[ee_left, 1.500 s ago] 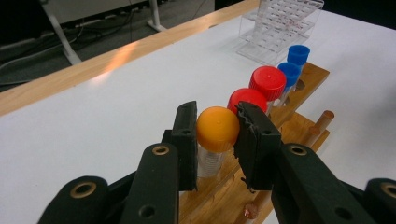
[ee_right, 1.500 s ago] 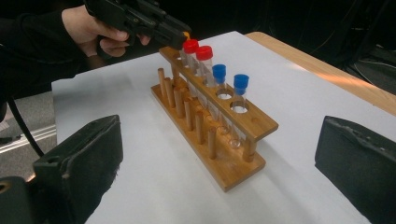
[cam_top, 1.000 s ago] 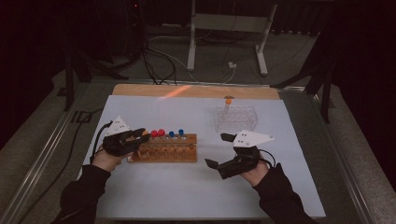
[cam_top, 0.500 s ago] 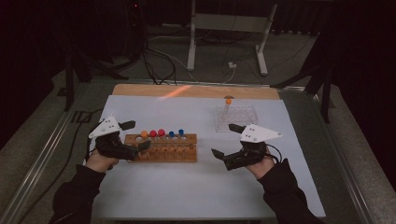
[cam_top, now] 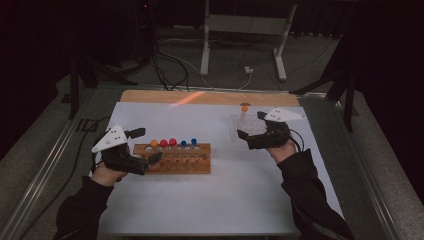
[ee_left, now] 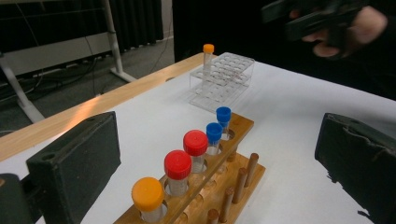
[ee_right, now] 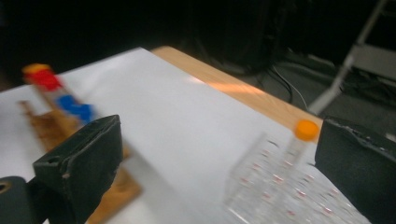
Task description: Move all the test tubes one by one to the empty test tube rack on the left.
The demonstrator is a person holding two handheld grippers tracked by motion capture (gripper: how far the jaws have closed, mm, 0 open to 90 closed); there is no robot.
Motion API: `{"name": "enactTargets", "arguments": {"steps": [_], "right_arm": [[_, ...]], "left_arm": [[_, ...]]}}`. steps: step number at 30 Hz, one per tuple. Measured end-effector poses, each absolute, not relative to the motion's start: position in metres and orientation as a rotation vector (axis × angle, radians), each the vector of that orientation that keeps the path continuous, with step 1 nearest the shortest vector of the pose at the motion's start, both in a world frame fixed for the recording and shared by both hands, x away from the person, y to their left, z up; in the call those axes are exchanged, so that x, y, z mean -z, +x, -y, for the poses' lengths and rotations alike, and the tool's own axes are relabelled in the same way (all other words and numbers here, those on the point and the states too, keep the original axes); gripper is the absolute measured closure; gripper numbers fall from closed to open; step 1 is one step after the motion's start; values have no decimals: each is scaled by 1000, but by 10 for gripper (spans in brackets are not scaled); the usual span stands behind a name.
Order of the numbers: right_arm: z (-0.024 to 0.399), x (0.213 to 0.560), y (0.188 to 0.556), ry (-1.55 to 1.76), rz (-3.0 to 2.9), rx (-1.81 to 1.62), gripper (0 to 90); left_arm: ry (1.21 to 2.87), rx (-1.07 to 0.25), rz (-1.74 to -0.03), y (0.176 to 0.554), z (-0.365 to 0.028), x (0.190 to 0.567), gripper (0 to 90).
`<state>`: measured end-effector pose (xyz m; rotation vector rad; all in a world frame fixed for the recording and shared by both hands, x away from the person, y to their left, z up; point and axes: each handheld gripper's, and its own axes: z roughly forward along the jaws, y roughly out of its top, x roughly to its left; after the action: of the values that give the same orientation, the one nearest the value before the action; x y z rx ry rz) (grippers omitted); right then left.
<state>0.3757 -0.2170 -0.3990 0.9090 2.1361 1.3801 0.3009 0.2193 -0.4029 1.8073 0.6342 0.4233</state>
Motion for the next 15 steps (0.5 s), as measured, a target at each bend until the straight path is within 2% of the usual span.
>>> {"name": "enactTargets", "arguments": {"steps": [6,7,9,12,14,15], "right_arm": [[218,421,412,1057,-2129,-1314,21],[218,425,417,1085,-2120,-1305,69],[217,432,425,1142,-2109,-1289,93],[215,441,435,1172,-2099,-1212,178],[215,446,441,1165,-2112,-1148,320],[214,448,444,1175,-2100,-1122,335]], "left_arm": [[1808,-437,-621,298,-217,400,10],[1807,-444,-619,298,-217,400,10],[1807,-443,-618,298,-217,400,10],[1814,-442,-615,298,-216,400,10],[1820,-441,-613,298,-216,400,10],[1820,-442,-612,298,-216,400,10]]}}
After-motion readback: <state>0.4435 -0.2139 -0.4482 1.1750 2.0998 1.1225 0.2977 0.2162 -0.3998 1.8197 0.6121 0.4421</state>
